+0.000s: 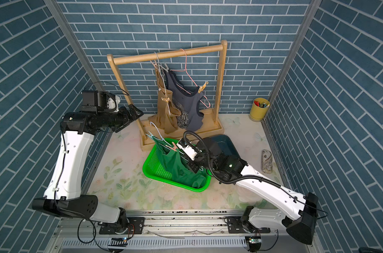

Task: Remove the clothespins securing tank tops to the hanger
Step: Remove the clothespin from the hanger.

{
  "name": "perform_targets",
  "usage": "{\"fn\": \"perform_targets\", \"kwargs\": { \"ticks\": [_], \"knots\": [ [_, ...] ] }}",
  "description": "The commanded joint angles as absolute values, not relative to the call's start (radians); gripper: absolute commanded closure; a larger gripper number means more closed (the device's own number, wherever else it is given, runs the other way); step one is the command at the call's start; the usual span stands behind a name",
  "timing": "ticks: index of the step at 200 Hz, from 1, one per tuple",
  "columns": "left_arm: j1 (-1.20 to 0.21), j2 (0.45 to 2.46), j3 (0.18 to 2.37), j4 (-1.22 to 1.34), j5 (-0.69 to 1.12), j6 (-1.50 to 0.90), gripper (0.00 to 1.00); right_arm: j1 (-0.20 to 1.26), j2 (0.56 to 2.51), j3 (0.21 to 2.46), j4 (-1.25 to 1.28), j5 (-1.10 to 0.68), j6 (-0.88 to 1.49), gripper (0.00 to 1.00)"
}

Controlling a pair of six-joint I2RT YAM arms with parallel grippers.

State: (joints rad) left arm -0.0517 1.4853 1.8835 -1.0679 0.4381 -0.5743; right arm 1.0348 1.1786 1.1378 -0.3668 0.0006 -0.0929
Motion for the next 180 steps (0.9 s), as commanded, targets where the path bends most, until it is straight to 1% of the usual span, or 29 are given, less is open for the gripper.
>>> {"fn": "perform_targets", "kwargs": {
  "ticks": [1,45,71,81,113,138,158,180],
  "knots": [
    [-0.015,1.486,1.810,-1.014,0.637,-0.624,0.01,1.104,1.164,1.126,-0.221,0.213,-0.276,1.00],
    [0.000,1.528,1.771,-1.025,0.681,-0.610,0.05,1.221,1.193,1.056,-0.092,0.415,-0.424,1.00],
    [0.003,1.538,1.741,-1.040,0.686,-0.589,0.14,1.279,1.226,1.020,0.009,0.556,-0.515,1.00],
    [0.005,1.529,1.720,-1.033,0.686,-0.589,0.15,1.288,1.238,1.011,0.038,0.591,-0.535,1.00],
    [0.012,1.514,1.672,-1.025,0.685,-0.579,0.16,1.301,1.250,0.967,0.139,0.646,-0.579,1.00],
    [0.027,1.507,1.643,-1.014,0.696,-0.574,0.16,1.304,1.237,0.956,0.164,0.662,-0.594,1.00],
    [0.032,1.497,1.612,-0.963,0.716,-0.599,0.19,1.310,1.225,0.951,0.168,0.661,-0.598,1.00],
    [0.037,1.494,1.555,-0.863,0.778,-0.658,0.23,1.320,1.217,0.943,0.176,0.647,-0.593,1.00]
  ]
}}
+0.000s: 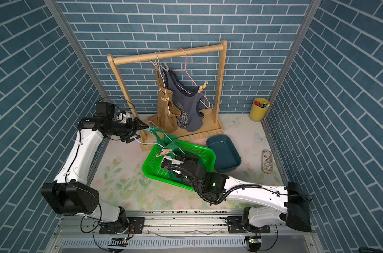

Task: Remove the clothespins securing tank tops to the hanger
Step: Remove the clothespin from the hanger.

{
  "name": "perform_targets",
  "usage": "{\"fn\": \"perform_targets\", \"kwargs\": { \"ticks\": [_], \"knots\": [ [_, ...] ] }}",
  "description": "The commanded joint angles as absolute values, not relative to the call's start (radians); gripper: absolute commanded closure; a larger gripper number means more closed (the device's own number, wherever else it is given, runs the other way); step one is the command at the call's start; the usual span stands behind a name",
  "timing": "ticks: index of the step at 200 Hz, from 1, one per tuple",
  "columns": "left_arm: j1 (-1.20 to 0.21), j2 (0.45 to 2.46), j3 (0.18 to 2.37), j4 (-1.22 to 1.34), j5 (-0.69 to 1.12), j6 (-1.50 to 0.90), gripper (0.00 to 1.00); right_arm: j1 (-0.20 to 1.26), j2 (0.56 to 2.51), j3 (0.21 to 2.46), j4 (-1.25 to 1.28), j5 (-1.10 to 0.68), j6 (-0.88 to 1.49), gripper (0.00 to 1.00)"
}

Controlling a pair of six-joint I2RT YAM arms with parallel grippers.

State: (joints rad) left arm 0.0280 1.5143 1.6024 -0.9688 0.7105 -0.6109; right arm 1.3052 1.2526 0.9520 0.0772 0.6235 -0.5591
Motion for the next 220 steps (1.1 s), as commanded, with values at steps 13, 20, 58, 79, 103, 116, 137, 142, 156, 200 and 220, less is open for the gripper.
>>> {"fn": "perform_targets", "kwargs": {
  "ticks": [13,20,58,79,103,116,137,142,156,200,220],
  "knots": [
    [0.038,1.486,1.533,-0.807,0.800,-0.684,0.25,1.326,1.222,0.945,0.171,0.646,-0.591,1.00],
    [0.038,1.476,1.529,-0.790,0.794,-0.690,0.26,1.329,1.228,0.949,0.165,0.649,-0.591,1.00],
    [0.040,1.446,1.582,-0.852,0.708,-0.651,0.31,1.331,1.232,0.938,0.175,0.644,-0.559,1.00],
    [0.040,1.453,1.571,-0.857,0.712,-0.652,0.35,1.333,1.235,0.930,0.194,0.650,-0.558,1.00],
    [0.041,1.450,1.550,-0.844,0.702,-0.657,0.45,1.335,1.236,0.925,0.202,0.649,-0.557,1.00],
    [0.041,1.450,1.547,-0.839,0.695,-0.661,0.51,1.336,1.235,0.921,0.205,0.649,-0.557,1.00],
    [0.041,1.452,1.548,-0.829,0.692,-0.664,0.55,1.341,1.223,0.911,0.216,0.652,-0.553,1.00],
    [0.041,1.454,1.548,-0.826,0.692,-0.668,0.55,1.341,1.221,0.909,0.217,0.652,-0.551,1.00],
    [0.042,1.460,1.548,-0.814,0.694,-0.675,0.54,1.343,1.213,0.898,0.229,0.650,-0.547,1.00],
    [0.041,1.465,1.523,-0.767,0.719,-0.706,0.52,1.348,1.216,0.884,0.254,0.656,-0.542,1.00],
    [0.040,1.460,1.514,-0.760,0.726,-0.706,0.52,1.348,1.213,0.872,0.287,0.659,-0.549,1.00]
  ]
}}
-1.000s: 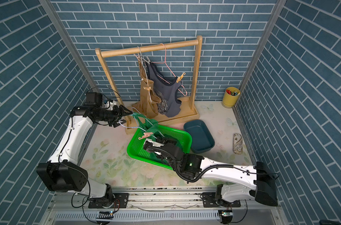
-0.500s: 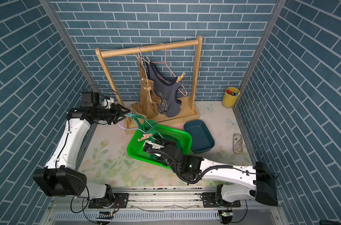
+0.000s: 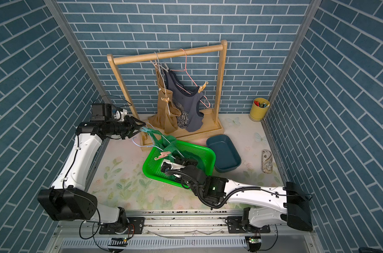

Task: Remove the clothespins securing tank tops to the hanger
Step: Remove the clothespin from the hanger.

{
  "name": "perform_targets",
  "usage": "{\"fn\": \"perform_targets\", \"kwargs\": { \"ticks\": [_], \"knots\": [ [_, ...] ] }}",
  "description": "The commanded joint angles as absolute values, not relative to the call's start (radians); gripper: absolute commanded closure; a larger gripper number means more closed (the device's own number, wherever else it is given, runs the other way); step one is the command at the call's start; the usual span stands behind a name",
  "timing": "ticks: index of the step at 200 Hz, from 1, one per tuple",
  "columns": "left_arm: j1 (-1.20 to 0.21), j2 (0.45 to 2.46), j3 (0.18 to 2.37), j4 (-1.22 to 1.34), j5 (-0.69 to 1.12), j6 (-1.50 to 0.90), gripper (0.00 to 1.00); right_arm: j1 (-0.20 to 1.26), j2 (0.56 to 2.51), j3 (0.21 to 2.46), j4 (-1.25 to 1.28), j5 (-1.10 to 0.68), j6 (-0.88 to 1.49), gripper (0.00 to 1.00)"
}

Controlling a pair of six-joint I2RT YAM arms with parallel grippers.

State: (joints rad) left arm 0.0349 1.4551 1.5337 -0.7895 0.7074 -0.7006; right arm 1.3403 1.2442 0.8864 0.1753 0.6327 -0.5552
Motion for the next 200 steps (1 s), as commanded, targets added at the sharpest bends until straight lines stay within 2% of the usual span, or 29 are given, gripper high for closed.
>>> {"fn": "perform_targets", "kwargs": {
  "ticks": [1,31,82,108,144,200],
  "knots": [
    [0.040,1.459,1.512,-0.760,0.726,-0.706,0.52,1.348,1.213,0.871,0.288,0.660,-0.549,1.00],
    [0.039,1.451,1.499,-0.758,0.725,-0.702,0.54,1.348,1.218,0.870,0.305,0.666,-0.560,1.00],
    [0.040,1.455,1.493,-0.755,0.730,-0.700,0.71,1.350,1.212,0.864,0.318,0.668,-0.559,1.00],
    [0.040,1.456,1.499,-0.755,0.728,-0.702,0.74,1.351,1.210,0.862,0.312,0.667,-0.559,1.00],
    [0.040,1.454,1.500,-0.760,0.726,-0.698,0.83,1.353,1.218,0.864,0.309,0.667,-0.557,1.00],
    [0.040,1.426,1.531,-0.829,0.645,-0.631,0.85,1.348,1.246,0.853,0.288,0.681,-0.512,1.00]
  ]
}}
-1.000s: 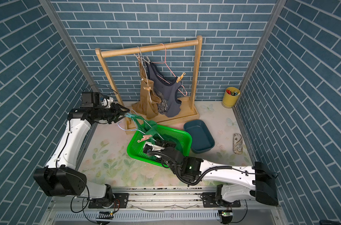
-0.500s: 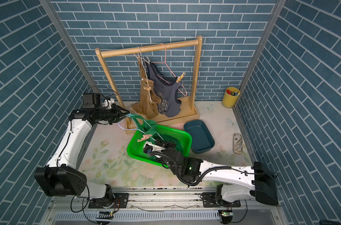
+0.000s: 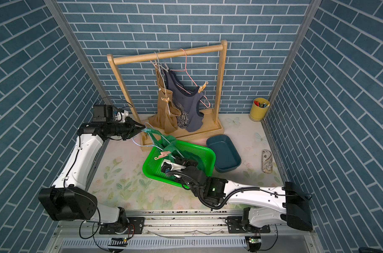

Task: Remove the clothespins securing tank tops to the hanger
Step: Remove the clothespin from the hanger, then place the clothespin in the storage box.

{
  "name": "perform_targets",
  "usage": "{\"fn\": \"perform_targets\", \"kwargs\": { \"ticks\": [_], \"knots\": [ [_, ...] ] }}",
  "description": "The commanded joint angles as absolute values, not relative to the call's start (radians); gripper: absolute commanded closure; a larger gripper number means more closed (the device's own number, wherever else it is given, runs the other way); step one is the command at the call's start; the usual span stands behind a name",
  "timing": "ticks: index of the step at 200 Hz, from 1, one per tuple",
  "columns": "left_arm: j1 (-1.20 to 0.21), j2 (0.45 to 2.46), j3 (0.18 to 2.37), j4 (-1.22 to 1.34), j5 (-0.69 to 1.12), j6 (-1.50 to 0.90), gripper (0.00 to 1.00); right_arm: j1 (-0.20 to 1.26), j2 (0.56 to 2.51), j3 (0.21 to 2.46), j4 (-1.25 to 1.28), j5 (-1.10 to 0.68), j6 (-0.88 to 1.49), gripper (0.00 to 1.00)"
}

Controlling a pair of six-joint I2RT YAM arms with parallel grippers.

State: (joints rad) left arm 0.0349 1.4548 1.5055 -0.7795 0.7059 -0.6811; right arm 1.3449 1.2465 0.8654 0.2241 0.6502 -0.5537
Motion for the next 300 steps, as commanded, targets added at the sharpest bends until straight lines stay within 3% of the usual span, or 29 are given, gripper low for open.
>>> {"fn": "perform_targets", "kwargs": {
  "ticks": [1,96,119,177,241,300],
  "knots": [
    [0.040,1.426,1.532,-0.829,0.643,-0.631,0.85,1.349,1.246,0.852,0.288,0.680,-0.512,1.00],
    [0.038,1.344,1.497,-0.851,0.577,-0.626,0.86,1.309,1.188,0.768,0.253,0.671,-0.369,1.00],
    [0.037,1.343,1.515,-0.887,0.549,-0.602,0.94,1.307,1.179,0.769,0.207,0.671,-0.354,1.00],
    [-0.015,1.294,1.463,-0.916,0.468,-0.582,0.86,1.261,1.171,0.834,0.035,0.660,-0.304,1.00],
    [-0.494,1.221,1.314,-0.725,0.236,-0.700,0.84,0.898,1.069,0.866,-0.102,0.219,-0.096,1.00],
    [-0.857,1.291,1.180,-0.348,0.024,-0.745,0.83,0.693,1.088,0.949,-0.164,-0.134,-0.024,1.00]
  ]
}}
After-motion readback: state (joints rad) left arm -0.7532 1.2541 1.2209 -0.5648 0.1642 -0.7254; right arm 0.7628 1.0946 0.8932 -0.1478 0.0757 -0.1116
